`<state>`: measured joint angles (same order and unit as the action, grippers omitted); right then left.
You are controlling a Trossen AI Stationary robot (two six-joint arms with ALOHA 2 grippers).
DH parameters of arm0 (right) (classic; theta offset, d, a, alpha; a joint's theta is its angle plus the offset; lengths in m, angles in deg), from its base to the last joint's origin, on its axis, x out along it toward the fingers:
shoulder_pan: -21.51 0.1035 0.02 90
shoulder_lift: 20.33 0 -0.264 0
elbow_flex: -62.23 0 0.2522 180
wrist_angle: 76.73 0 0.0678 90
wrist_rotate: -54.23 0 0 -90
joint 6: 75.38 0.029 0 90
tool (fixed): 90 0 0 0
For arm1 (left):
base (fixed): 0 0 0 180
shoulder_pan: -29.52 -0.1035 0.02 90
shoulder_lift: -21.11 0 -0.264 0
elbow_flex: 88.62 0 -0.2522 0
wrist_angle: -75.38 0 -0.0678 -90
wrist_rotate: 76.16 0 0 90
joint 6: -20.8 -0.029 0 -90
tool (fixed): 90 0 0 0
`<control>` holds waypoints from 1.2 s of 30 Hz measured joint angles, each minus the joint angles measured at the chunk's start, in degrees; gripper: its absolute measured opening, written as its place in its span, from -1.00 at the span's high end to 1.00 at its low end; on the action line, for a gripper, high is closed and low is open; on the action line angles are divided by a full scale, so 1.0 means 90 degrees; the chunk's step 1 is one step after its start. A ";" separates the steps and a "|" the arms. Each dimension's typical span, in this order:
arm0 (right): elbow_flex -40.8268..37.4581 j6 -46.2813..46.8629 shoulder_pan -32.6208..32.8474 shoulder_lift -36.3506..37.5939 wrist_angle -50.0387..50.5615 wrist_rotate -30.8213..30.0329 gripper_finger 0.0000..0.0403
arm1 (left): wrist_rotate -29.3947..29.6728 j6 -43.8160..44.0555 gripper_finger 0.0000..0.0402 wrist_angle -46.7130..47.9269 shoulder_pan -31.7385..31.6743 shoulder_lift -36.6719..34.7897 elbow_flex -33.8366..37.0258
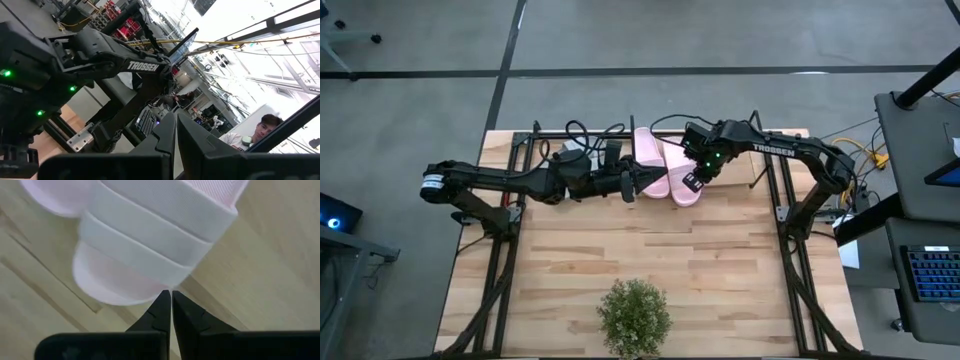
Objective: Pick and place slides into the shelf
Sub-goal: Put the pink slipper on the shelf
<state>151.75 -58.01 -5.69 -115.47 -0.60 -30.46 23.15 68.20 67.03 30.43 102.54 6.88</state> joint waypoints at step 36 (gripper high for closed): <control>-0.0395 0.0563 -0.0075 -0.0022 -0.1555 0.0867 0.96 | -0.0101 -0.0032 0.98 0.0001 -0.0002 0.0002 0.0000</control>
<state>148.20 -52.95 -6.37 -115.66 -14.59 -22.65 22.24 67.91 67.05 30.41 102.55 6.88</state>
